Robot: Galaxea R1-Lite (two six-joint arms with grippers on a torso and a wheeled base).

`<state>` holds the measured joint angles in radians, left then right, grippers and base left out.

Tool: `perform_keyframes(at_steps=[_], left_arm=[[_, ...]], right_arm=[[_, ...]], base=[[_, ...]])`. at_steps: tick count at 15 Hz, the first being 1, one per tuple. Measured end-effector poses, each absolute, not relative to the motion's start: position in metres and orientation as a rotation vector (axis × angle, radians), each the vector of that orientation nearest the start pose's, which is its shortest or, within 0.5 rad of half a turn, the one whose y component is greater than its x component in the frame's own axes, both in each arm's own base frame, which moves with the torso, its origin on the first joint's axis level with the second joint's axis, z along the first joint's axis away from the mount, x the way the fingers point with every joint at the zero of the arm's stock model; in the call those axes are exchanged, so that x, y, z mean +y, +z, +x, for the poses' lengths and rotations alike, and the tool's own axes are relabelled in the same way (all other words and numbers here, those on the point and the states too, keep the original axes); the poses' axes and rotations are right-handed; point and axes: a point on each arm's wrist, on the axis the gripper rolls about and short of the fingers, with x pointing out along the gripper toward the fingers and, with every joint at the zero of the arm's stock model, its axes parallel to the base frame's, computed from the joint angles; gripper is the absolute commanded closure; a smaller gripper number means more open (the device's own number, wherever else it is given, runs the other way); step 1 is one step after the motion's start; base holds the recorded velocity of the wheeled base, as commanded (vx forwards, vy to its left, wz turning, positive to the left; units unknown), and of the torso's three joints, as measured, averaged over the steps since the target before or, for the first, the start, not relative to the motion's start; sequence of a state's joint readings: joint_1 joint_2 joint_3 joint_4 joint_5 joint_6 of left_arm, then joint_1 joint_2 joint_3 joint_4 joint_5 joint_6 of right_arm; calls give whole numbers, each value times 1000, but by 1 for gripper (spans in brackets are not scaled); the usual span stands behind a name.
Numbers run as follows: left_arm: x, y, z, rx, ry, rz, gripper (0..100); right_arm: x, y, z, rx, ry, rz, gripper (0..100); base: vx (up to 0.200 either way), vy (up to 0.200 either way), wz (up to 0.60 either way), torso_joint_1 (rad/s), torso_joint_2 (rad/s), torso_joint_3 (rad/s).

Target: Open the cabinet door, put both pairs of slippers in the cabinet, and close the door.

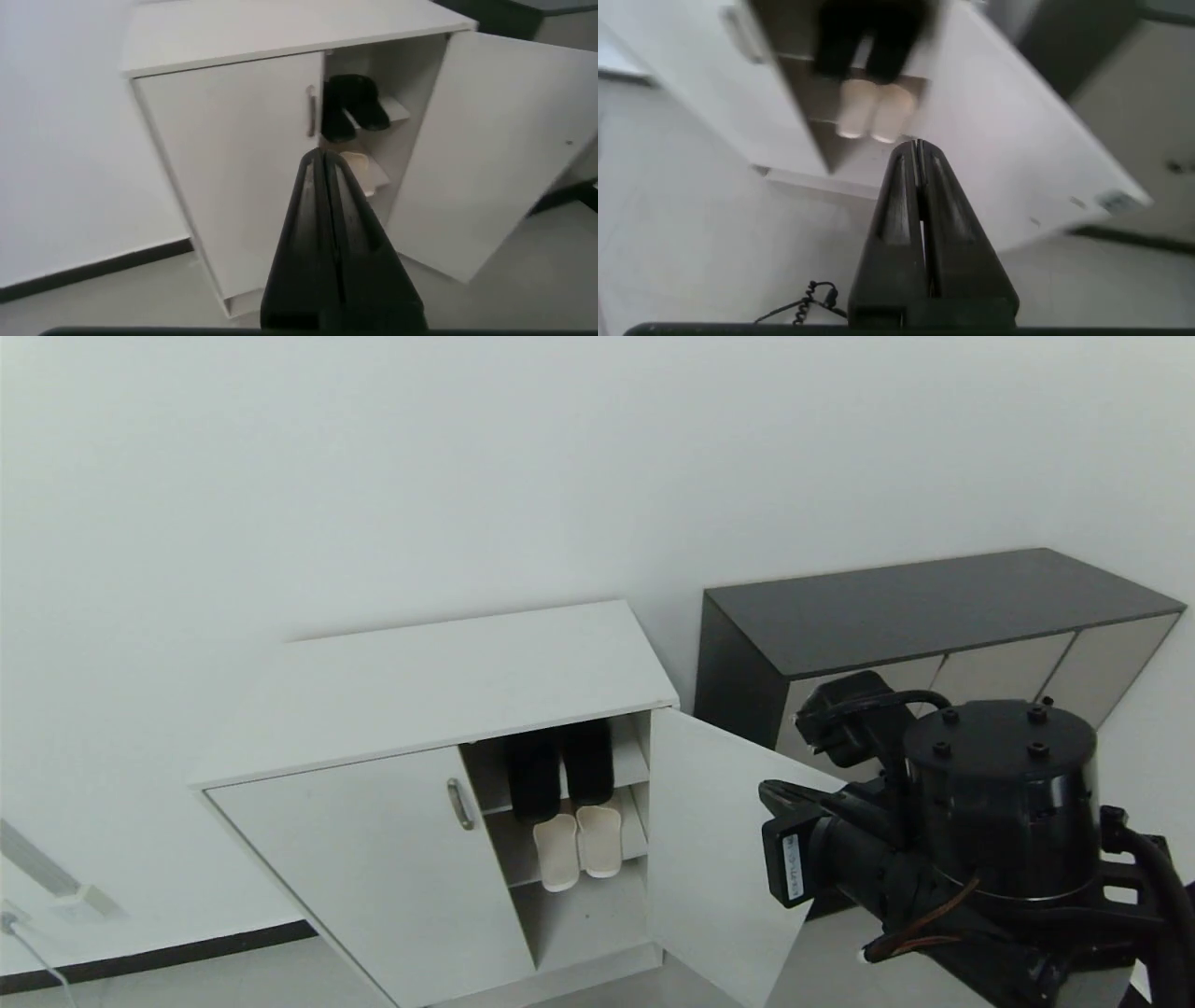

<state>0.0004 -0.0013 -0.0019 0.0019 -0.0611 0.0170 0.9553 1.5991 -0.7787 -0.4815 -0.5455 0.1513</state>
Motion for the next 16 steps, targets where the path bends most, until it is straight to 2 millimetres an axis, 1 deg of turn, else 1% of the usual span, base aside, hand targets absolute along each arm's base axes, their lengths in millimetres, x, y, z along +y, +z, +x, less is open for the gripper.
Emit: perform_keyframes(at_steps=[5,11,12,13,14,16], left_arm=[[-1,76,-23,-2,-60,17,100],[-1,76,-23,-3,-59,17,100],[-1,76,-23,-3,-61,17,100],[-1,76,-23,-2,-58,17,100],[-1,76,-23,-3,-59,17,100],[-1,76,-23,-2,-60,17,100]], right_arm=[[219,189,174,262,375,-81,100],[218,188,179,254,360,-78,100],[219,190,182,240,357,-66,100],[218,192,186,234,344,-60,100],[216,197,197,221,315,-48,100],[206,203,227,210,251,-39,100]], base=[[0,0,0,0,0,0],[-200,0,0,-1,6,0],[0,0,0,0,0,0],[0,0,0,0,0,0],[0,0,0,0,0,0],[0,0,0,0,0,0]])
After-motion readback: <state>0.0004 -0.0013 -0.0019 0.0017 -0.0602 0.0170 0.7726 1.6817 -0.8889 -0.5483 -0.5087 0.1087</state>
